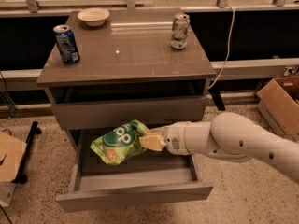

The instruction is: Place green rice chip bag into middle drawer

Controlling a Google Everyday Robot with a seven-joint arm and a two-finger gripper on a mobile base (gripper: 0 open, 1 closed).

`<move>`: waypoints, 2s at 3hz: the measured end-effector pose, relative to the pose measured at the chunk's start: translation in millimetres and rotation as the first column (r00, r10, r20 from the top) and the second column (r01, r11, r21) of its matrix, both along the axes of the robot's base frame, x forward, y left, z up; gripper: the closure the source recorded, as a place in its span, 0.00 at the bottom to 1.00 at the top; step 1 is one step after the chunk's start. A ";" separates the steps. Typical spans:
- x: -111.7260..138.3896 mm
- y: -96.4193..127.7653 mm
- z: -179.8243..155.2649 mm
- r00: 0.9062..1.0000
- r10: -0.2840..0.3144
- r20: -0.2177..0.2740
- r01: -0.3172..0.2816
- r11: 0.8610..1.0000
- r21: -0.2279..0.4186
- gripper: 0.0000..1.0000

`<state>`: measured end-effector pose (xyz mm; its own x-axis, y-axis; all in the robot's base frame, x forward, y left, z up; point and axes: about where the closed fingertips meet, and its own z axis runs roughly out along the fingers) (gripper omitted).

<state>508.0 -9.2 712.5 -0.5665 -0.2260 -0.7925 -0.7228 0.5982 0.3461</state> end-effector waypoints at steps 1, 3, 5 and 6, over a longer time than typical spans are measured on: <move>0.6 5.6 -11.7 1.000 0.017 -0.017 -0.017 0.999 -0.028 1.00; 15.9 10.0 -133.5 0.996 -0.054 -0.067 0.046 0.993 -0.105 1.00; 55.4 -19.3 -247.1 0.973 -0.159 -0.167 0.130 0.976 -0.174 1.00; 55.4 -22.2 -256.0 0.970 -0.165 -0.178 0.133 0.975 -0.178 0.84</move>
Offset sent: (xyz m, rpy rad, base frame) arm 0.0085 0.0135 -0.1069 -0.0776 0.0762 -0.0440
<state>563.4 -31.5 456.5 -0.7406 -0.2450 -0.6257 -0.5512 0.7540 0.3572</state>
